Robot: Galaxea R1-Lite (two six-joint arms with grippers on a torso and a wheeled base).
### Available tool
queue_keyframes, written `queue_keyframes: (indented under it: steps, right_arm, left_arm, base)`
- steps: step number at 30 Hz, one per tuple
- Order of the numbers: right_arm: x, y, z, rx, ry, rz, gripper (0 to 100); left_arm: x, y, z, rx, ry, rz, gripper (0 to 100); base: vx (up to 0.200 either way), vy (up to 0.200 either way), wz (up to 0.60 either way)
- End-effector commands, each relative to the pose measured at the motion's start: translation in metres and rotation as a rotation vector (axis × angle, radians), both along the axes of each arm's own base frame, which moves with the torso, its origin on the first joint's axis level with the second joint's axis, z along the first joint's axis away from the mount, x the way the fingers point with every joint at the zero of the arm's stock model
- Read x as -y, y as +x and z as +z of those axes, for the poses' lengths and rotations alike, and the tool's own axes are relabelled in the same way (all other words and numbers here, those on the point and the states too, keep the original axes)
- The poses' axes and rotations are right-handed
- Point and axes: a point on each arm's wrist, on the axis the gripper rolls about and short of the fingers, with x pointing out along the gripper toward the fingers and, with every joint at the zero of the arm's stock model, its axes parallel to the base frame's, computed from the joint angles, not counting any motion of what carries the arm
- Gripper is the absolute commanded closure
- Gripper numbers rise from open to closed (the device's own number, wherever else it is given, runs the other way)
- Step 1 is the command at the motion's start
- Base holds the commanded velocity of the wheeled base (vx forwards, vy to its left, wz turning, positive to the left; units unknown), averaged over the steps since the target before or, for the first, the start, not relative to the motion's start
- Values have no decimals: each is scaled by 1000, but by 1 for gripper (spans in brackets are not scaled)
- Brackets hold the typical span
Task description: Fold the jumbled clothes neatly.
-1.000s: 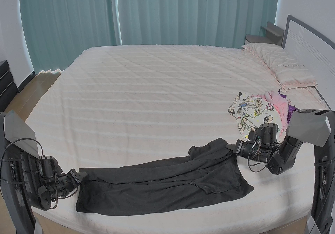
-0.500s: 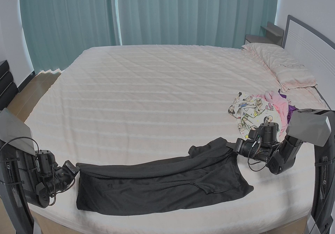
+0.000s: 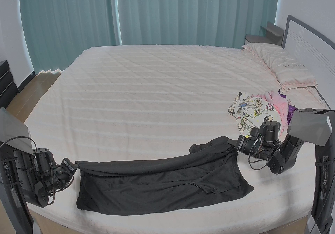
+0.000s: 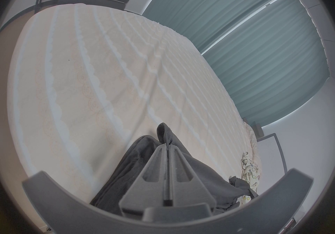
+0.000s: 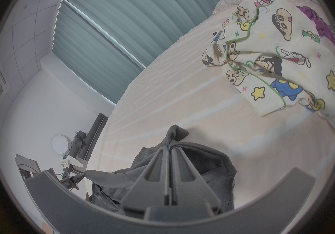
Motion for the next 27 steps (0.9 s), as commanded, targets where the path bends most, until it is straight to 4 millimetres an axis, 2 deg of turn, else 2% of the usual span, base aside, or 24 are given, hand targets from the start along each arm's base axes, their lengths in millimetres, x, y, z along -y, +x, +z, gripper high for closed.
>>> queue_keyframes:
  steps: [1,6,13,16,27]
  right_arm:
    - [6,0,2,0,0,-11,100]
    - [13,-12,6,-8,-8,41,100]
    - [17,-26,-1,-17,-58,133,100]
    - [18,-30,-6,-20,-90,152,100]
    - [23,-44,-22,-82,-240,244,100]
  left_arm:
    - [0,-3,1,5,1,-2,100]
    - [-1,-10,2,-10,32,-18,100]
    - [1,-18,-2,-48,66,-54,100]
    - [3,-28,-13,-125,124,-109,100]
    - [4,-32,-32,-214,157,-157,100]
  base:
    - [0,0,0]
    - [0,0,0]
    - [0,0,0]
    - [0,0,0]
    - [0,0,0]
